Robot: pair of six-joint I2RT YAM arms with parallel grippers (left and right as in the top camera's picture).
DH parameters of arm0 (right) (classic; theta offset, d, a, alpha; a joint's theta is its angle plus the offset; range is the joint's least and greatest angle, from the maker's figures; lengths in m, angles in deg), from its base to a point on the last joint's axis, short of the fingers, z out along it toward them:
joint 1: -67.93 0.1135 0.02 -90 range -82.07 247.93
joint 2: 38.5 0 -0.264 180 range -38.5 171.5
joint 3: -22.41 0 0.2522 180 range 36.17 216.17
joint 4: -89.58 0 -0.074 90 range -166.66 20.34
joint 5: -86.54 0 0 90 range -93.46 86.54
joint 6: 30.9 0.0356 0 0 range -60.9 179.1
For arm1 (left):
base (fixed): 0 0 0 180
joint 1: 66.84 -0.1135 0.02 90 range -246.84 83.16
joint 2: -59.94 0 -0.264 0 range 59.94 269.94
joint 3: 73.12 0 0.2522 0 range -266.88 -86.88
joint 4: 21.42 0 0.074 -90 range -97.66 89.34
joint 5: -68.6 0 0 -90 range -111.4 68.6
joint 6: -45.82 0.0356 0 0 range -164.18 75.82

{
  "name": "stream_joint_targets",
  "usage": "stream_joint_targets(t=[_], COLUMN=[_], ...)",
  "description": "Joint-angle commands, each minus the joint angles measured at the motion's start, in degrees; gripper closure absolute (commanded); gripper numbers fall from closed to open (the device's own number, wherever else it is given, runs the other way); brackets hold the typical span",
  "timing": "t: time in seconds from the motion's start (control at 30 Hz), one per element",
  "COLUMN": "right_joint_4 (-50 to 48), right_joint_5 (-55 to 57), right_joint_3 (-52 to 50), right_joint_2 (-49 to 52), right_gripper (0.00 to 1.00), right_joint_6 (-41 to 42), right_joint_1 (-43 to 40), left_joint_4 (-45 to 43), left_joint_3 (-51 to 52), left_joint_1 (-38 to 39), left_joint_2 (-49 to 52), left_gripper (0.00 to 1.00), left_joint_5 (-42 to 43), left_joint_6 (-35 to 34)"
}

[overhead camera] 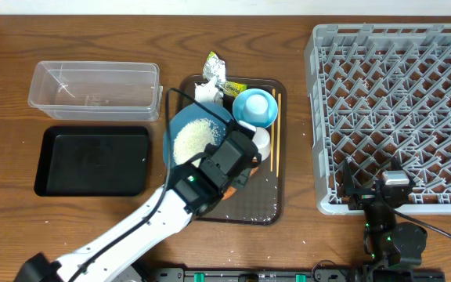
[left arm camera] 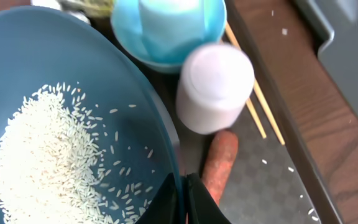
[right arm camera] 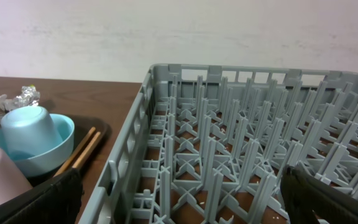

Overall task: Sort waste into correct bins and load items into the dishwasher rack
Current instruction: 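Lift the blue bowl with the left gripper over the black tray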

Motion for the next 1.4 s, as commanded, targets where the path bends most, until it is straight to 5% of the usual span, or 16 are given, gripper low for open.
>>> stream_joint_targets(t=[0.0,0.4,1.37], right_joint_4=[0.24,0.24,0.24], right_joint_5=[0.09,0.09,0.09], right_joint_3=[-0.09,-0.09,-0.09], right_joint_2=[-0.31,-0.31,-0.31], right_gripper=[0.01,0.01,0.01], right_joint_6=[-0.46,-0.46,-0.46], right_joint_1=[-0.13,-0.13,-0.13], left_joint_4=[0.02,0.35,-1.75], left_joint_3=[-0.66,-0.66,-0.66], left_joint_1=[-1.97,-17.16,-59.82], left_joint_2=[-3.54,-10.32,-10.34], left_gripper=[0.94,0.94,0.94], left_joint_5=[-3.15,1.57,57.07], left_joint_6=[1.62,1.62,-3.39])
